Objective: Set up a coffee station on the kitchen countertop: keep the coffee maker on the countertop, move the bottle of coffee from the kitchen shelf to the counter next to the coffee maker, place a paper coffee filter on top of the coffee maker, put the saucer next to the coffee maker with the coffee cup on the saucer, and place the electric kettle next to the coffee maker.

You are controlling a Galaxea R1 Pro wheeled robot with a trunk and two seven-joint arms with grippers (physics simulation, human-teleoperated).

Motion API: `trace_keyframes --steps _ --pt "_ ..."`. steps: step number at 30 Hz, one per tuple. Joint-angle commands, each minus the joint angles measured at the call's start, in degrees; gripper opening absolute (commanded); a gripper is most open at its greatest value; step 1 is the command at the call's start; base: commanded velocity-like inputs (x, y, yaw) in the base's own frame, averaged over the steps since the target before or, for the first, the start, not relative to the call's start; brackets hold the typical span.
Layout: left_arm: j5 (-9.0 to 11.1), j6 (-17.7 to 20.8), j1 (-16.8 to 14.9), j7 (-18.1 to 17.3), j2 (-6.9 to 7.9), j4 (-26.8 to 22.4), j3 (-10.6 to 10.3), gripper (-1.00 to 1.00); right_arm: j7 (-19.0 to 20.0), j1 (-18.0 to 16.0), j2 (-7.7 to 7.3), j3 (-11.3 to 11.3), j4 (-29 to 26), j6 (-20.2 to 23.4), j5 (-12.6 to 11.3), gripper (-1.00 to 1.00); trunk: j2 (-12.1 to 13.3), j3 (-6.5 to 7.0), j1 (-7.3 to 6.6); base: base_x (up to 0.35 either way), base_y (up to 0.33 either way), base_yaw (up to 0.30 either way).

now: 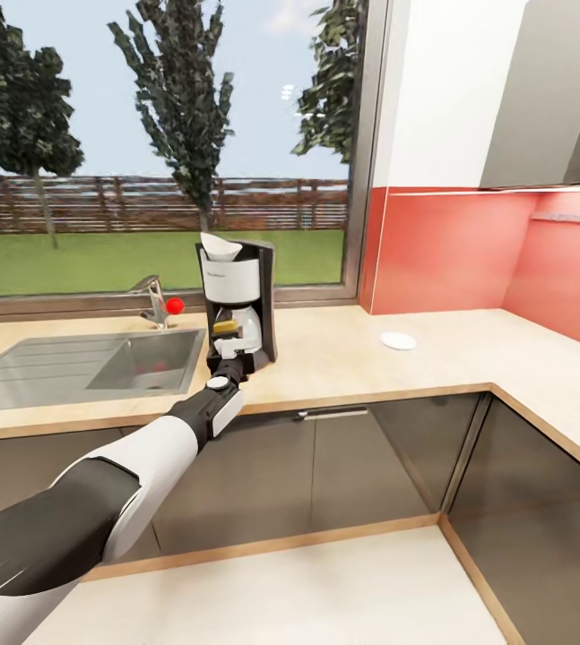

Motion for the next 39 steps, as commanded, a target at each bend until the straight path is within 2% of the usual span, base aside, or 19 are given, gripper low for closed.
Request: trace_keyframes --steps 1,8,15,19,26,30,36,39 --pt "0.4 -0.2 -0.1 0.3 0.00 0.1 -0.5 -1.00 0.4 -0.1 0.02 0.3 0.2 -0.3 -0.6 1.00 0.0 -0.08 0.00 0.000 0.000 0.000" --pt "0.3 -0.2 -0.1 0.3 0.00 0.1 -0.6 -1.00 0.4 -0.1 0.02 0.4 0.2 -0.3 -0.6 1.00 0.0 -0.13 0.00 0.000 0.000 0.000" --pt "-0.6 -0.2 -0.1 0.3 0.00 0.1 -0.6 -1.00 0.4 -0.1 0.03 0.4 0.2 -0.3 -0.6 1.00 -0.4 -0.31 0.22 0.000 0.000 0.000" --pt "-0.6 -0.2 -0.1 0.3 0.00 0.1 -0.7 -1.00 0.4 -0.1 0.03 0.4 0.2 -0.3 -0.6 1.00 -2.0 -1.03 1.10 0.000 0.000 0.000" --pt "-0.7 -0.2 -0.1 0.3 0.00 0.1 -0.7 -1.00 0.4 -0.1 0.02 0.4 0.2 -0.3 -0.6 1.00 -2.0 -1.03 1.10 0.000 0.000 0.000" --pt "-0.7 -0.2 -0.1 0.3 0.00 0.1 -0.7 -1.00 0.4 -0.1 0.02 0.4 0.2 -0.3 -0.6 1.00 -3.7 -1.75 1.98 0.000 0.000 0.000" --pt "-0.7 -0.2 -0.1 0.3 0.00 0.1 -0.7 -1.00 0.4 -0.1 0.02 0.4 0.2 -0.3 -0.6 1.00 -3.7 -1.75 1.98 0.000 0.000 0.000" --pt "-0.7 -0.2 -0.1 0.3 0.00 0.1 -0.7 -1.00 0.4 -0.1 0.02 0.4 0.2 -0.3 -0.6 1.00 -4.9 -2.29 2.64 0.000 0.000 0.000"
